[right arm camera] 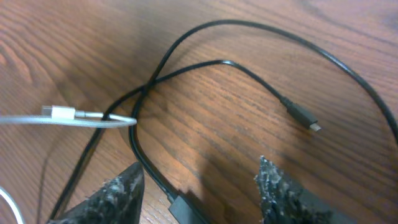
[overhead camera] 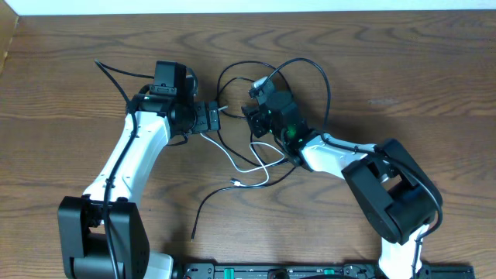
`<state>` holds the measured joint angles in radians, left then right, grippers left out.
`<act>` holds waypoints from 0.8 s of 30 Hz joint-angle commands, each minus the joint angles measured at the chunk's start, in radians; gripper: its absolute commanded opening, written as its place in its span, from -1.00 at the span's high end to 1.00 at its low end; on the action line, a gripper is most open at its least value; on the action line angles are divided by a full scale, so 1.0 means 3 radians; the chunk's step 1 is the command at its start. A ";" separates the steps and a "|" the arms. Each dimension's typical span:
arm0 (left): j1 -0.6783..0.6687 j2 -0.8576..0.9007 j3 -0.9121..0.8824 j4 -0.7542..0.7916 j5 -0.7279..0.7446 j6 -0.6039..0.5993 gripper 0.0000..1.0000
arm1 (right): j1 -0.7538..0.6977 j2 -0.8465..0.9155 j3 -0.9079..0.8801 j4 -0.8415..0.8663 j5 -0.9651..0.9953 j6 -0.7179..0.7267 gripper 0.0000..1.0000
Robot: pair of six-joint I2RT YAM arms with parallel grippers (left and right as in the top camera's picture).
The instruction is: Untangle cables
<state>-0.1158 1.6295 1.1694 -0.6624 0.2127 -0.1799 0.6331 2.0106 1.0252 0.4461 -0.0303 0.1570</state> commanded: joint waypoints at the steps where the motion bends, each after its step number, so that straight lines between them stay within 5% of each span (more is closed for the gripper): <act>1: 0.0011 0.0013 0.0023 -0.0011 0.0038 -0.0003 -0.96 | 0.0093 0.0134 0.0004 0.0013 0.0001 0.0020 -0.15; 12: 0.0011 0.0013 0.0023 -0.0011 0.0038 -0.0003 -0.96 | 0.0121 0.0421 0.0004 -0.0161 0.0000 0.0011 -0.15; 24: 0.0011 0.0013 0.0023 -0.0011 0.0038 -0.0003 -0.96 | 0.0114 0.0348 0.0005 -0.0614 -0.0318 0.0051 0.81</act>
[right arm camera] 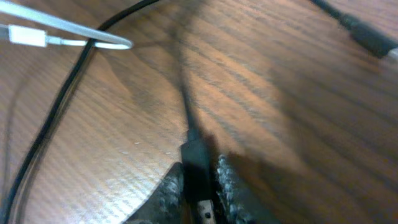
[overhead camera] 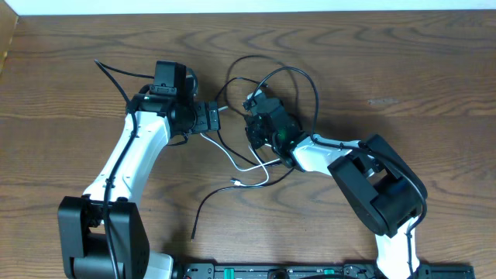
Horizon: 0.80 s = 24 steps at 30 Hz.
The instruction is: Untangle cables
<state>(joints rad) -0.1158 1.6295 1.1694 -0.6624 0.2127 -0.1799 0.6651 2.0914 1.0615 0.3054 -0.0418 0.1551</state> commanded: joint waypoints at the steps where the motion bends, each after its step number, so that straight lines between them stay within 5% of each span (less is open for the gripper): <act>1: 0.0011 0.0013 0.0023 -0.0013 0.0038 -0.0003 -0.96 | 0.0004 0.0029 -0.0116 -0.0135 -0.0322 0.0058 0.88; 14: 0.0011 0.0013 0.0023 -0.0011 0.0038 -0.0003 -0.96 | 0.0036 -0.0589 -0.0116 -0.0231 -0.0479 0.0252 0.98; 24: 0.0011 0.0013 0.0023 -0.0011 0.0038 -0.0003 -0.96 | 0.0106 -0.0589 -0.0116 -0.0942 -0.0732 0.0256 0.98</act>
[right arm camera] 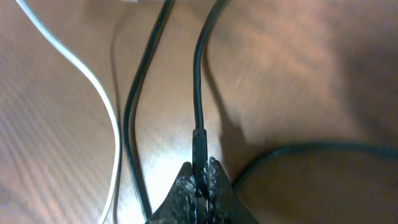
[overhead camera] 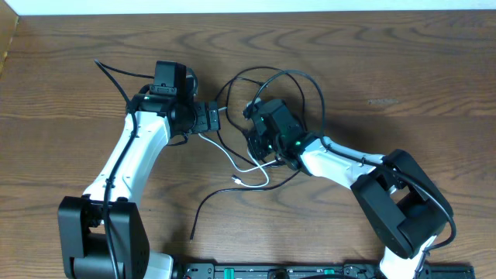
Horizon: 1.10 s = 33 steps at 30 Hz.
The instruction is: Untangle cables
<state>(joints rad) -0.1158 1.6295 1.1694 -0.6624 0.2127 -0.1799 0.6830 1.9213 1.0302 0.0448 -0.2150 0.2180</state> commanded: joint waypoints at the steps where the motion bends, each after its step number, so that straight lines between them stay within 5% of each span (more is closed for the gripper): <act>1: 0.0011 0.0013 0.0023 -0.0013 0.0038 -0.0003 -0.96 | 0.0046 -0.0022 -0.0011 -0.0103 -0.0196 0.0046 0.98; 5: 0.0011 0.0013 0.0023 -0.0011 0.0038 -0.0003 -0.96 | 0.0045 -0.0047 -0.0011 -0.0093 -0.0280 0.0045 0.53; 11: 0.0011 0.0013 0.0023 -0.0011 0.0038 -0.0003 -0.96 | -0.0005 -0.0318 -0.0011 -0.0108 -0.0135 0.0027 0.27; 14: 0.0011 0.0013 0.0023 -0.0013 0.0038 -0.0003 -0.96 | -0.0056 -0.0492 -0.0011 -0.0196 0.0158 -0.0145 -0.39; 18: 0.0011 0.0013 0.0023 -0.0013 0.0038 -0.0003 -0.96 | -0.0142 -0.0556 -0.0011 -0.0440 0.0876 -0.0384 -0.61; 20: 0.0011 0.0013 0.0023 -0.0011 0.0038 -0.0003 -0.96 | -0.0219 -0.0525 -0.0011 -0.0607 0.1256 -0.0381 -0.99; 33: 0.0011 0.0013 0.0023 -0.0011 0.0038 -0.0003 -0.96 | -0.0610 -0.0118 -0.0013 -0.0848 0.1150 -0.0028 -0.89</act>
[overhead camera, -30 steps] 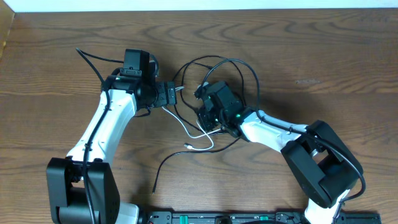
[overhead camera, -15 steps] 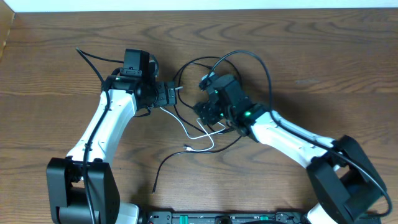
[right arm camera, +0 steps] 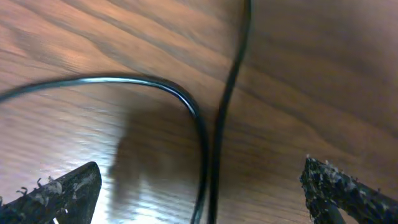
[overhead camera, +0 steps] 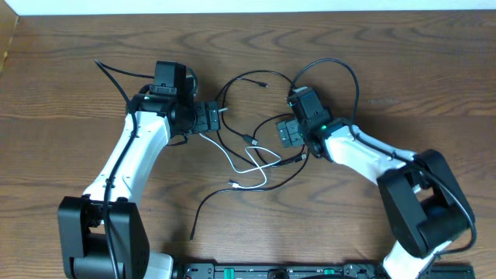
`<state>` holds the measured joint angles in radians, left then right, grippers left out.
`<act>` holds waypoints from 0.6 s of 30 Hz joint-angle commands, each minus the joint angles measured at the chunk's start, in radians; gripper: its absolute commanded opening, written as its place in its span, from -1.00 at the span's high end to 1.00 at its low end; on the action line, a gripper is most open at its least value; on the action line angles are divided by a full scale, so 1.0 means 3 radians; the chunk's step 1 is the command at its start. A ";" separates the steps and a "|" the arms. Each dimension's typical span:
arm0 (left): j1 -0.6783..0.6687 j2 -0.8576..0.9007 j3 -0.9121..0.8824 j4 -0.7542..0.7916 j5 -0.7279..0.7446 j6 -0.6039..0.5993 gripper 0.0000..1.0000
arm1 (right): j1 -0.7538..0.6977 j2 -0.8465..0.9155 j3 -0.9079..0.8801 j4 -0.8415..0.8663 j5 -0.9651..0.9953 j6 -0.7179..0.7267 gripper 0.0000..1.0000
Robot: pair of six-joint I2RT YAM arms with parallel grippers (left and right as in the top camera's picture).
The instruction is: Untangle cables
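Note:
Black cables [overhead camera: 232, 77] and a white cable [overhead camera: 252, 165] lie crossed on the wooden table between the arms. My right gripper [overhead camera: 284, 132] hovers low over the tangle's right side, open wide, with two black strands [right arm camera: 231, 87] running between its fingers [right arm camera: 59, 190] untouched. One black loop [overhead camera: 353, 77] arcs behind that arm. A black plug [overhead camera: 249, 140] lies free in the middle. My left gripper [overhead camera: 211, 118] is shut on the white cable, whose plug tip pokes out to the right.
The table [overhead camera: 434, 62] is brown wood, with its far edge along the top. A loose black cable tail [overhead camera: 200, 213] trails toward the front. A black cable [overhead camera: 112, 70] runs off behind the left arm.
My right gripper has let go of the black plug and stands open, farther right. The black loop has swung right with it, and the plug now lies free in the middle.
The right gripper was open over the tangle with a black plug between its fingers. It was then shut on that plug and stayed shut near the white cable. Now it is open to the right, the black loop spread wider. The left arm held still throughout.

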<state>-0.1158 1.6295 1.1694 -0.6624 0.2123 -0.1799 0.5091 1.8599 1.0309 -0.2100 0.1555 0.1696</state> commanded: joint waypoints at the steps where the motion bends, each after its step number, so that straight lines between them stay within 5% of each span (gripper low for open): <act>1: 0.0011 0.0013 0.0023 -0.0011 0.0039 -0.0003 -0.96 | -0.0031 0.0118 -0.0015 0.0003 -0.0131 0.0134 -0.75; 3: 0.0011 0.0013 0.0023 -0.0011 0.0039 -0.0003 -0.96 | -0.0025 0.0142 -0.0015 0.0000 -0.0186 0.0134 -0.27; 6: 0.0011 0.0013 0.0023 -0.0011 0.0039 -0.0003 -0.96 | 0.0010 0.0154 -0.0015 0.0003 -0.0238 0.0206 0.88; 7: 0.0011 0.0013 0.0023 -0.0011 0.0039 -0.0003 -0.96 | 0.0022 0.0154 -0.0015 0.0017 -0.0256 0.0253 0.98; 18: 0.0011 0.0013 0.0023 -0.0011 0.0039 -0.0003 -0.96 | 0.0300 0.0154 -0.0015 0.0379 -0.0689 0.0305 0.87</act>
<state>-0.1158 1.6295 1.1694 -0.6624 0.2127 -0.1799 0.5671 1.8919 1.0306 -0.1116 -0.0132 0.2459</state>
